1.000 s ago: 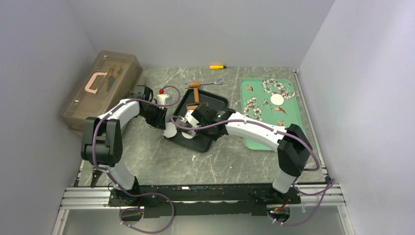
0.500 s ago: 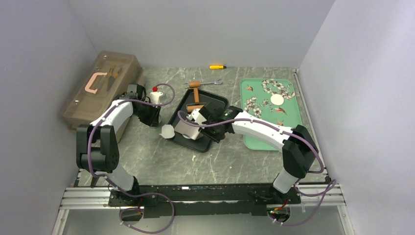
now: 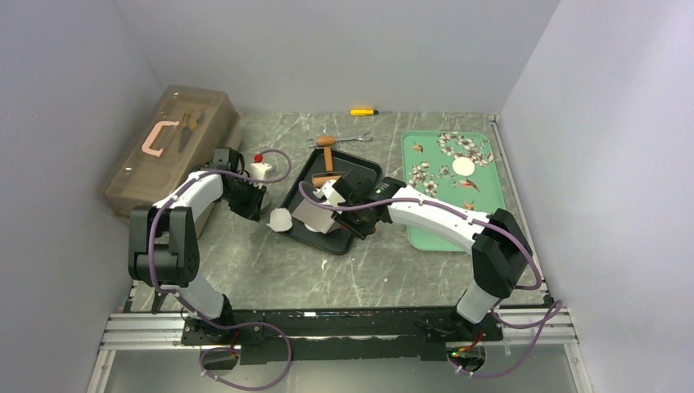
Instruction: Roll out the dumpling wrappers from the dough
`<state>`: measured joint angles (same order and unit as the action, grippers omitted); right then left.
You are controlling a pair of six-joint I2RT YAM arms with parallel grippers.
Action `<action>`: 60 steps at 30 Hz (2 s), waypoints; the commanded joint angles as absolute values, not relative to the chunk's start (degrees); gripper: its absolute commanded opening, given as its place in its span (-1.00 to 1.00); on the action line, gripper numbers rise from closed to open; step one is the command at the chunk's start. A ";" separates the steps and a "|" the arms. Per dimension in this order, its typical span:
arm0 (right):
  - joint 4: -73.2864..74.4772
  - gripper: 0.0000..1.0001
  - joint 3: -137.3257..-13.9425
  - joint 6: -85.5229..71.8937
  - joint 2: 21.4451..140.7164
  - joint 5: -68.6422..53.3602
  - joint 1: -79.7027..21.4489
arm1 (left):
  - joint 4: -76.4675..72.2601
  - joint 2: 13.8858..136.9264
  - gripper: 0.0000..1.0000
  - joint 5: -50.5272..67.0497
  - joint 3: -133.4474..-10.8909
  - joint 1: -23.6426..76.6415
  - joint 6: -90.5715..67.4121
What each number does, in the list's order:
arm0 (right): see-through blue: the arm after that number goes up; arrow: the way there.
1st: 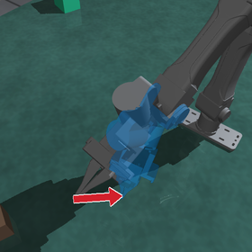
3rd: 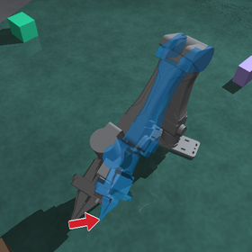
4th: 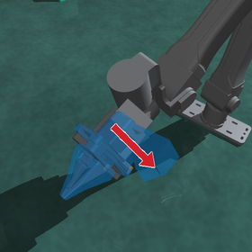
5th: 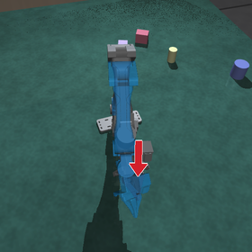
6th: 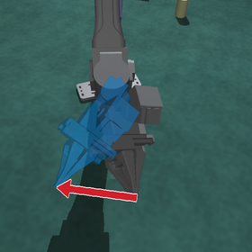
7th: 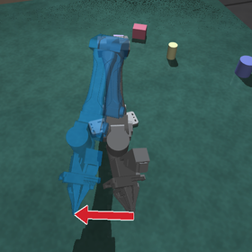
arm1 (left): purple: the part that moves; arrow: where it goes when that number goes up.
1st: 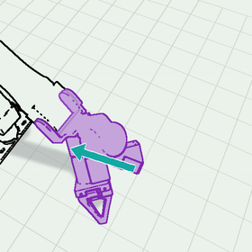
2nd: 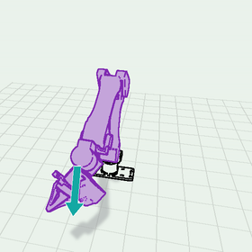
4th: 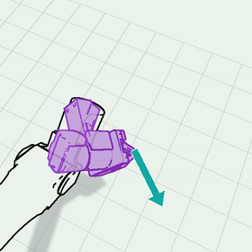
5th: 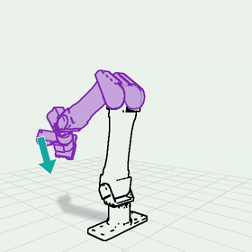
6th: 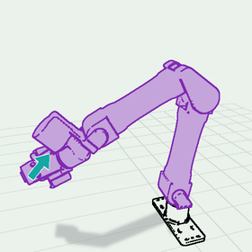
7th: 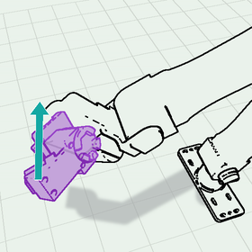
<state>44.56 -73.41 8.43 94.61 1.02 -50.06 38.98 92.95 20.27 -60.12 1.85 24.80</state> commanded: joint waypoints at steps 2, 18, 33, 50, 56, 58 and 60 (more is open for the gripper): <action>41.71 -1.00 -74.08 12.16 94.36 0.52 -50.01 | 38.43 93.86 -0.48 22.81 -60.06 3.19 25.84; 33.86 -1.00 -65.72 5.74 87.86 -8.73 -49.71 | 38.59 95.80 -0.47 24.14 -60.08 6.54 25.07; 25.95 -1.00 -58.70 -2.00 80.62 -9.32 -49.70 | 38.71 97.10 -0.46 22.12 -64.35 9.07 24.36; 33.25 -1.00 -62.65 -0.53 86.37 -4.93 -53.38 | 39.10 98.97 -0.46 24.35 -66.44 11.49 23.54; 28.09 -1.00 -61.16 -0.81 86.23 -4.21 -54.75 | 39.18 99.39 -0.46 24.43 -66.39 12.02 23.59; 25.60 -1.00 -61.15 -2.03 86.44 -6.27 -54.77 | 39.20 99.49 -0.46 24.75 -66.37 12.10 23.48; 24.82 -1.00 -61.87 -3.93 87.05 -6.06 -54.65 | 39.28 99.37 -0.46 24.79 -66.38 12.50 23.54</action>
